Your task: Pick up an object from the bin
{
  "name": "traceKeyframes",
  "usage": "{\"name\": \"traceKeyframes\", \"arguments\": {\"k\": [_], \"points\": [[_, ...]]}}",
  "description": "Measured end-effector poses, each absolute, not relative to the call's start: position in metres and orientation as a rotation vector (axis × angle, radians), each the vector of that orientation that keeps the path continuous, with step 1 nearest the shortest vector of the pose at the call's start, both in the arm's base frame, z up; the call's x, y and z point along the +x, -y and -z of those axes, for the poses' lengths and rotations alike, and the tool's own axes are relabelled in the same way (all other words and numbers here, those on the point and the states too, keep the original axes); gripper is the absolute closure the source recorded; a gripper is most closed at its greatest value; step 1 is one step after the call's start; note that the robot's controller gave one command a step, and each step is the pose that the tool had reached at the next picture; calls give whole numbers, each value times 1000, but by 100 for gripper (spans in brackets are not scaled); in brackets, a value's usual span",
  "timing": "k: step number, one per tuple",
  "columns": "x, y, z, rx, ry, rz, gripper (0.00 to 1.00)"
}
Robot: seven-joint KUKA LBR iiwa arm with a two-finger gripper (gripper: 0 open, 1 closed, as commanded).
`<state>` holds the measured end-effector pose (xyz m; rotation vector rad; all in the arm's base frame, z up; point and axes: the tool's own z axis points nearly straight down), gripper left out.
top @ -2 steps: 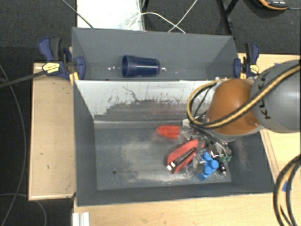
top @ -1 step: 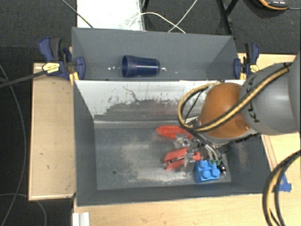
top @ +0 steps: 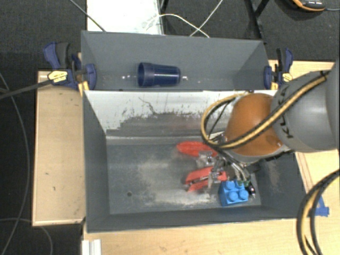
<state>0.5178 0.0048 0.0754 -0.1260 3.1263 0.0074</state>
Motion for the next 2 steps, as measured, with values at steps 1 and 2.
{"name": "traceKeyframes", "arguments": {"k": [1, 2], "points": [[534, -10, -175, -111, -3117, -8, 100], [521, -15, -212, -156, -3127, -8, 100]]}}
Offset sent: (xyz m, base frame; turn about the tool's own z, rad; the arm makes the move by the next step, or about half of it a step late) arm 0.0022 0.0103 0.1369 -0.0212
